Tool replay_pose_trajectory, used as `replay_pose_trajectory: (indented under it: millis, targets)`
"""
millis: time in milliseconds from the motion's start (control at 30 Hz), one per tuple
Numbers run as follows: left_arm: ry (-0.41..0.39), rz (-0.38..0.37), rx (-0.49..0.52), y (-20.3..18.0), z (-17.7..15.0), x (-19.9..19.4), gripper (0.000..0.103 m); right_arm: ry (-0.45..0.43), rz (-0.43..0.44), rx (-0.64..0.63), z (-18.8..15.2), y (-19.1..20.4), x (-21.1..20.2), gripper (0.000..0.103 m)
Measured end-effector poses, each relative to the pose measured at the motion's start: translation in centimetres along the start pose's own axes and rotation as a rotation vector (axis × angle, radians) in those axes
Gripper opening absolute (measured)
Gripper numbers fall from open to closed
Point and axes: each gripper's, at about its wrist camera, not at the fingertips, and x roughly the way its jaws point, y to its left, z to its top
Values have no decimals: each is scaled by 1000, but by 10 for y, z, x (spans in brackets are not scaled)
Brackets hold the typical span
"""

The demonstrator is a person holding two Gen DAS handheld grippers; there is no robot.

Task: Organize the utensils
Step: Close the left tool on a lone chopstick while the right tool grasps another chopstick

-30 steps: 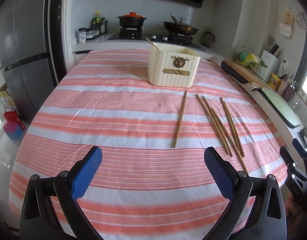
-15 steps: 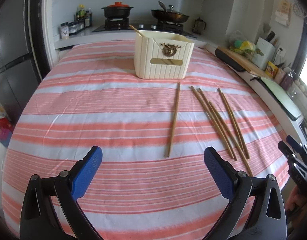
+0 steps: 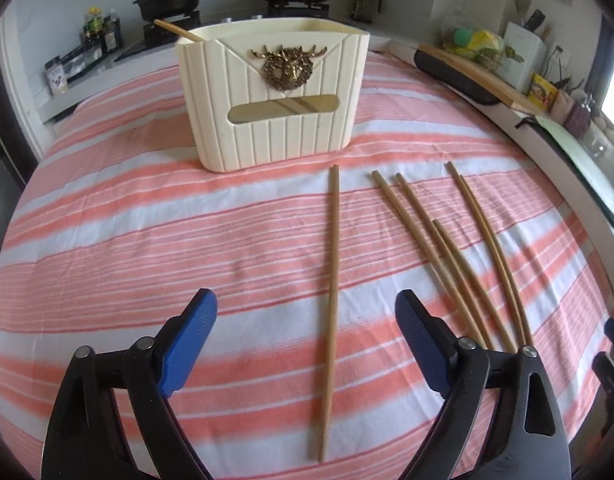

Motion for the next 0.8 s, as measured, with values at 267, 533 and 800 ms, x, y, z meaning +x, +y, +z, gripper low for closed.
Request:
replay_pose_trajectory:
  millis: [267, 533, 800]
  targets:
    - [51, 31, 31, -2, 0, 25, 31, 101, 75, 23, 23, -17, 25, 42]
    - [25, 64, -83, 14, -27, 3, 5, 335, 258, 136, 40, -9, 116, 19]
    - [23, 162, -182, 30, -75, -32, 5, 379, 78, -70, 38, 21, 116, 8]
